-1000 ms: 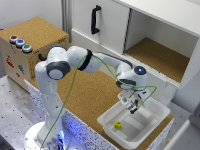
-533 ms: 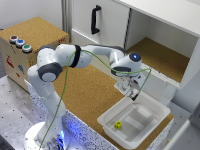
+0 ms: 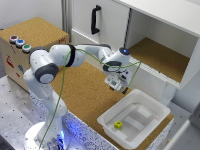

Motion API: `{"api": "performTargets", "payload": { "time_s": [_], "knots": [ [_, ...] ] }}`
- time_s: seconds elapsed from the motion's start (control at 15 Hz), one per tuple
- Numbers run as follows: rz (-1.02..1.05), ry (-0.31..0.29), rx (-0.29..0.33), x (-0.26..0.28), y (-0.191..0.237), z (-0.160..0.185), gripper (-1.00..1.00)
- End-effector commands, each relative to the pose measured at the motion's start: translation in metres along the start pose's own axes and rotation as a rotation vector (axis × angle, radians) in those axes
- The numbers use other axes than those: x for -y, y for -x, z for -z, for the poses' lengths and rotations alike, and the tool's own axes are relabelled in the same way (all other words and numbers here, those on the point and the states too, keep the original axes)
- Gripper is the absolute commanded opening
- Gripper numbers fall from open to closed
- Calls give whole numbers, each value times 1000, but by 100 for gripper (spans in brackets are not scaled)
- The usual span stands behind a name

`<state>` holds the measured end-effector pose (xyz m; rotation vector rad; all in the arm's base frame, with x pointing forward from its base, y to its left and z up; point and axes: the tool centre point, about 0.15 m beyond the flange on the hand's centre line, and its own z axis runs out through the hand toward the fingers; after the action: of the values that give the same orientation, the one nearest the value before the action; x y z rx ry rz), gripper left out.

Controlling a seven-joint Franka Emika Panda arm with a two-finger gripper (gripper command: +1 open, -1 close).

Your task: Place the purple object on the table

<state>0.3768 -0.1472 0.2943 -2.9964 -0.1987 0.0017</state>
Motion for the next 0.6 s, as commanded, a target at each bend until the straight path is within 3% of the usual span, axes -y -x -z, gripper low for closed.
{"api": "performTargets", "payload": {
  "time_s": [0.0,0.27,0.33,0.53],
  "knots": [
    [13,131,-31,40,5,-59,-100],
    [-29,110,12,43,9,-79,-100],
    [-34,112,4,45,10,-74,100],
    [-26,128,-56,53,9,-39,100]
  ]
}}
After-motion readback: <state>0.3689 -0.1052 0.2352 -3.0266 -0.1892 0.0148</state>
